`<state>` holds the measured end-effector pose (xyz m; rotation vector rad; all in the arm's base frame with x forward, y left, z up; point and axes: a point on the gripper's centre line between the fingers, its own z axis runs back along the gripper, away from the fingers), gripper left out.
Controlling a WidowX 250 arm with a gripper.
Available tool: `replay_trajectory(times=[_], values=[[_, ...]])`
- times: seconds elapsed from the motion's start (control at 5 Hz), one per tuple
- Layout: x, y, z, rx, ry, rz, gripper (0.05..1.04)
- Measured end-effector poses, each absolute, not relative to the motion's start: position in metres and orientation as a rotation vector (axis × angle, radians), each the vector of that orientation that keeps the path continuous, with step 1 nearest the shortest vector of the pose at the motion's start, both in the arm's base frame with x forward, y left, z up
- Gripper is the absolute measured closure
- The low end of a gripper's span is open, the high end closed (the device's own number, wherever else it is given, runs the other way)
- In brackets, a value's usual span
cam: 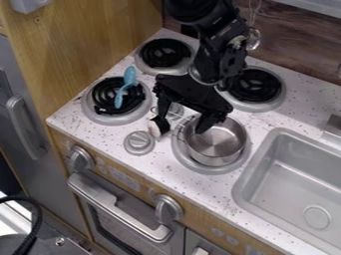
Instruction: Move the metal pot to upper right burner
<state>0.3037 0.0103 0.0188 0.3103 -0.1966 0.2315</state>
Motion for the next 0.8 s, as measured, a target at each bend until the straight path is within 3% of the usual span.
replay_trajectory(times=[0.2, 0.8], values=[[0.298, 0.01, 0.009, 0.315, -0.161, 0.227, 0.087], [0.36, -0.043, 0.002, 0.138, -0.23, 0.142, 0.087]])
